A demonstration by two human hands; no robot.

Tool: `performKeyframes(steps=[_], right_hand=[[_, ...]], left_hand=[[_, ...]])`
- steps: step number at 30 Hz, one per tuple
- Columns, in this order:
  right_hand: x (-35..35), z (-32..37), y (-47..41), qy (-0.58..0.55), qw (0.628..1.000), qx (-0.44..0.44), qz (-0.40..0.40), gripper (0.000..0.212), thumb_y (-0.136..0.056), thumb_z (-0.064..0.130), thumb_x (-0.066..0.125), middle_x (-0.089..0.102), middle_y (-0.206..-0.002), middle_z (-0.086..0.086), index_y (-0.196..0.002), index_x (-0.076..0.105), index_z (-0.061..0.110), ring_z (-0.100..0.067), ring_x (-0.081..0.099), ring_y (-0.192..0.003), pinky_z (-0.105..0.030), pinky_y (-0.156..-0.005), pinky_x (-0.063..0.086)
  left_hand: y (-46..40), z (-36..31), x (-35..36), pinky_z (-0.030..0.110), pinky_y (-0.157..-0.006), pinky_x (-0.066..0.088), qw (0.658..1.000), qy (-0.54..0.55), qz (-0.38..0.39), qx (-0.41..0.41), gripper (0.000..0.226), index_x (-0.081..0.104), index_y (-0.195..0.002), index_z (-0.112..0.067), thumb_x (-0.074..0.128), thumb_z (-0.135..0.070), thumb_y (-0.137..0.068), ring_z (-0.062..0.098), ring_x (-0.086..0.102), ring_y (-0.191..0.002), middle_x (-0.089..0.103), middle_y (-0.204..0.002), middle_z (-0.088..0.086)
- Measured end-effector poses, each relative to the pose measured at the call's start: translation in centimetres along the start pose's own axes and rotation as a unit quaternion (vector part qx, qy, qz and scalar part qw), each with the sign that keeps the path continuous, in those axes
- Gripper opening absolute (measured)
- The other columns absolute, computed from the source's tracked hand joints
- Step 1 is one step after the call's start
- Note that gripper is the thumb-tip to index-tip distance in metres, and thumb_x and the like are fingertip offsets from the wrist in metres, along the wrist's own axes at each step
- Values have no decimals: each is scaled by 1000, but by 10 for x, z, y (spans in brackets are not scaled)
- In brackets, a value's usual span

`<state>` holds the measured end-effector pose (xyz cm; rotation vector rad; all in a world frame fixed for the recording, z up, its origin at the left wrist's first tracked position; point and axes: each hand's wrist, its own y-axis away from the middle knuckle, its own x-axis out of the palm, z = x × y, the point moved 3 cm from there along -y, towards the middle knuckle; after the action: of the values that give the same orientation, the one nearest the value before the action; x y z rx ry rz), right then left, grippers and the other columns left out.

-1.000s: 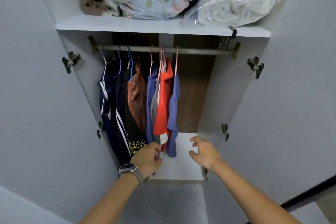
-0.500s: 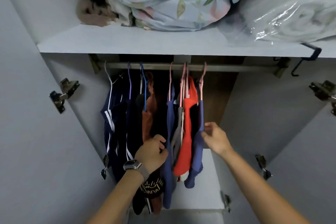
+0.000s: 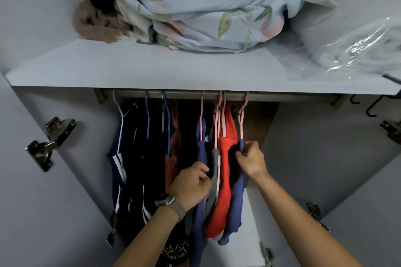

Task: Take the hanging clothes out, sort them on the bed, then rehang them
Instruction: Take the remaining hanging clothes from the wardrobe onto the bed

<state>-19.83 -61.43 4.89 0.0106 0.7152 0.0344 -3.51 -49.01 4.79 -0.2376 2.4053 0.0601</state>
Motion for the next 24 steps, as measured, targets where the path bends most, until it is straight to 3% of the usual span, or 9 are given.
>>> performKeyframes(steps=[4, 9, 12, 18, 24], right_hand=[[3, 10, -23, -52, 996, 47, -53, 27, -97, 19, 48, 63, -112, -25, -112, 57, -2, -38, 59, -108, -34, -84, 44], [0, 15, -34, -153, 985, 46, -63, 31, -100, 23, 43, 61, -80, -13, -82, 61, 5, -26, 55, -79, -31, -71, 37], [-12, 0, -27, -141, 987, 5, -75, 35, -99, 24, 45, 48, -60, -1, -66, 48, 13, -19, 45, -64, -32, -62, 34], [-52, -25, -6, -105, 990, -58, -69, 39, -99, 25, 46, 39, -53, 1, -63, 43, 12, -10, 35, -52, -21, -50, 31], [-82, -71, 31, -32, 999, -43, 2, 42, -96, 29, 53, 40, -46, 10, -59, 48, 10, -1, 36, -47, -20, -50, 32]], left_hand=[[-9, -1, -3, 27, -76, 52, 1000, 13, -25, 7, 23, 60, -106, -20, 56, -16, -84, 8, 63, -76, 61, -79, -15], [-16, -3, -13, 23, -72, 52, 998, 47, -48, 19, 20, 60, -101, -24, 56, -14, -83, 0, 61, -72, 63, -75, -20], [-23, -6, -17, 18, -72, 51, 996, 59, -54, 28, 20, 60, -100, -25, 56, -13, -84, 0, 61, -73, 63, -78, -19], [-28, -16, -13, 3, -67, 41, 993, 73, -64, 60, 21, 62, -100, -22, 57, -10, -83, 0, 60, -76, 64, -78, -16], [-24, -33, 6, 10, -71, 46, 985, 95, -70, 122, 19, 68, -95, -22, 58, -14, -81, 0, 62, -75, 67, -79, -14]])
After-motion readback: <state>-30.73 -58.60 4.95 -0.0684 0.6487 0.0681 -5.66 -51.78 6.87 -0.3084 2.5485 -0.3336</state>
